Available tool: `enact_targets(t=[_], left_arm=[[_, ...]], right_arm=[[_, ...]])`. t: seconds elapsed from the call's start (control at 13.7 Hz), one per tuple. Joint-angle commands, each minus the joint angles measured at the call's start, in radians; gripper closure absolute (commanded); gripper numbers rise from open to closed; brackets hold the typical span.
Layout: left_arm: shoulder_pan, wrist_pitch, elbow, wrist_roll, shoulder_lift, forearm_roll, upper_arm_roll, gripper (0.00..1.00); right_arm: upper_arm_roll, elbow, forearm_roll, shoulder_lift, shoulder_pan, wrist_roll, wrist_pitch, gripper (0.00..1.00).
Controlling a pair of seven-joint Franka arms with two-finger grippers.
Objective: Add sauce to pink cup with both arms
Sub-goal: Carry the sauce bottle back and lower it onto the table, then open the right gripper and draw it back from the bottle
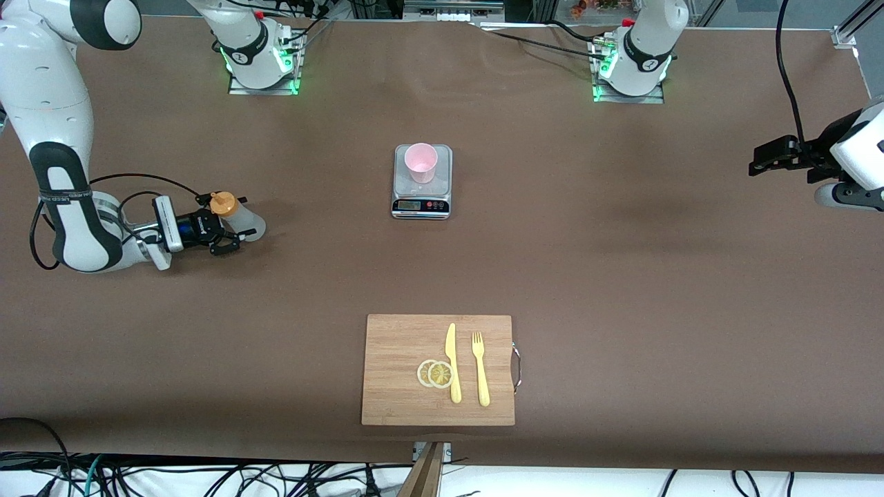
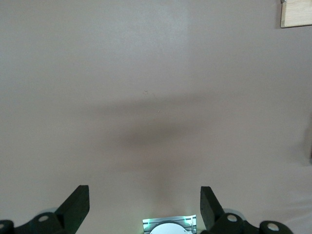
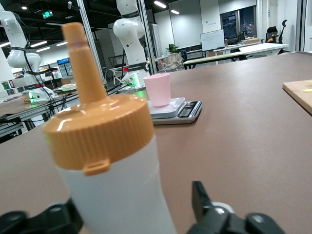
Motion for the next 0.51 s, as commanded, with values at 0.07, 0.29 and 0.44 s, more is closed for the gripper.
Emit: enact_targets(t=[0.07, 0.29, 0.44], left_arm=[[0.003, -0.010, 0.025, 0.019, 0.009, 0.015, -0.003, 0.00], [0.003, -0.010, 0.025, 0.019, 0.009, 0.013, -0.004, 0.00], [0.003, -0.010, 0.025, 0.019, 0.009, 0.015, -0.003, 0.00]], right_arm=[[-0.053, 0.014, -0.058, -0.028, -0.002, 0.036, -0.026, 0.00], [-0.098, 0.053, -0.173, -0.078, 0.001, 0.103, -0.014, 0.00], [-0.111, 0.051, -0.260, -0.168, 0.024, 0.203, 0.047, 0.00]])
